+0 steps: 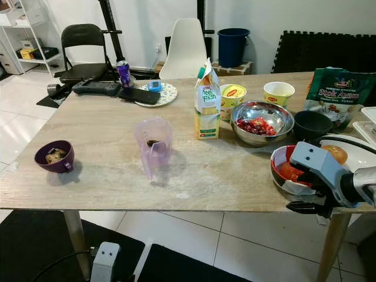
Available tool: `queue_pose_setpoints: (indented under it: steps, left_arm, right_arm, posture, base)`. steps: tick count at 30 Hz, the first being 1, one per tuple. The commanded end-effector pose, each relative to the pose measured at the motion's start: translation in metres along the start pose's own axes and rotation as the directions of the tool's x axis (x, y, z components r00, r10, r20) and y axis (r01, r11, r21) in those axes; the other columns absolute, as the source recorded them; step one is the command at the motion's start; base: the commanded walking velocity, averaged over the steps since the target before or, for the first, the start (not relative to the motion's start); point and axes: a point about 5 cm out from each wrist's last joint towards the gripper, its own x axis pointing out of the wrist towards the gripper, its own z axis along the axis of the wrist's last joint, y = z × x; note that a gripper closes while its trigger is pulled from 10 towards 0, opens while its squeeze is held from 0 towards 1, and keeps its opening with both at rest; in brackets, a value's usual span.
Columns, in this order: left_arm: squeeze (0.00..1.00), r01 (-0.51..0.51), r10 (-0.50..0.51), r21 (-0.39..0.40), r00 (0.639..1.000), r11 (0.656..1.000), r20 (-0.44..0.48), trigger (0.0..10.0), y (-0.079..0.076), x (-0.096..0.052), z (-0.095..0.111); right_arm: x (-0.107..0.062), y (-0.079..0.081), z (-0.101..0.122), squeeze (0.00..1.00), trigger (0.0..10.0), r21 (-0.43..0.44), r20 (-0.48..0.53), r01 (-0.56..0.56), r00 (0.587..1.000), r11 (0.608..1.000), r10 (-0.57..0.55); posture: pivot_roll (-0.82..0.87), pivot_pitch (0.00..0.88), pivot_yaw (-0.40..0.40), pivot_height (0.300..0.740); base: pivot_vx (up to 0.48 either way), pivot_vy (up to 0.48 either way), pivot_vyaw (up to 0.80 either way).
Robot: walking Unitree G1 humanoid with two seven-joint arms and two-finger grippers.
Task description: Restocking fridge
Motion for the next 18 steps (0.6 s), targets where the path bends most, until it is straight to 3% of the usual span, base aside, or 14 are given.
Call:
queue_pose_setpoints:
  steps: [1, 14, 15, 16, 17, 18]
  left_arm:
    - [0.00, -0.017, 0.017, 0.012, 1.000, 1.000, -0.019, 10.0, 0.0088, -0.0026, -0.0033]
    - [0.00, -0.026, 0.026, 0.010, 0.999, 1.000, -0.028, 10.0, 0.0113, -0.0034, -0.0051]
    - [0.00, -0.027, 0.027, 0.009, 0.999, 1.000, -0.028, 10.0, 0.0118, -0.0036, -0.0055]
    - [0.00, -0.027, 0.027, 0.009, 0.999, 1.000, -0.028, 10.0, 0.0118, -0.0036, -0.0055]
    - [0.00, -0.028, 0.028, 0.009, 0.999, 1.000, -0.029, 10.0, 0.0123, -0.0037, -0.0056]
    - [0.00, -0.028, 0.029, 0.009, 0.999, 1.000, -0.030, 10.0, 0.0126, -0.0039, -0.0060]
  right_arm:
    - [0.0005, -0.0010, -0.0016, 0.00, 10.0, -0.023, -0.036, -0.017, 0.999, 1.000, 0.016]
    - [0.0093, -0.0044, 0.0059, 0.00, 9.7, -0.057, -0.050, -0.020, 0.999, 0.998, 0.017]
    - [0.0097, -0.0046, 0.0068, 0.00, 7.5, -0.059, -0.050, -0.021, 0.999, 0.998, 0.018]
    - [0.0097, -0.0046, 0.0068, 0.00, 7.5, -0.059, -0.050, -0.021, 0.999, 0.998, 0.018]
    - [0.0099, -0.0050, 0.0075, 0.00, 4.4, -0.061, -0.051, -0.022, 0.999, 0.998, 0.019]
    - [0.0095, -0.0057, 0.0083, 0.00, 3.3, -0.064, -0.051, -0.021, 0.999, 0.998, 0.018]
  posture:
    - [-0.09, 0.105, 0.090, 0.740]
    - [-0.08, 0.103, 0.085, 0.740]
    - [-0.08, 0.102, 0.085, 0.740]
    - [-0.08, 0.102, 0.085, 0.740]
    - [-0.08, 0.102, 0.086, 0.740]
    - [-0.08, 0.103, 0.087, 0.740]
  base:
    - [0.000, 0.000, 0.00]
    - [0.000, 0.000, 0.00]
    - [0.000, 0.000, 0.00]
    - [0.000, 0.000, 0.00]
    - [0.000, 0.000, 0.00]
    - [0.000, 0.000, 0.00]
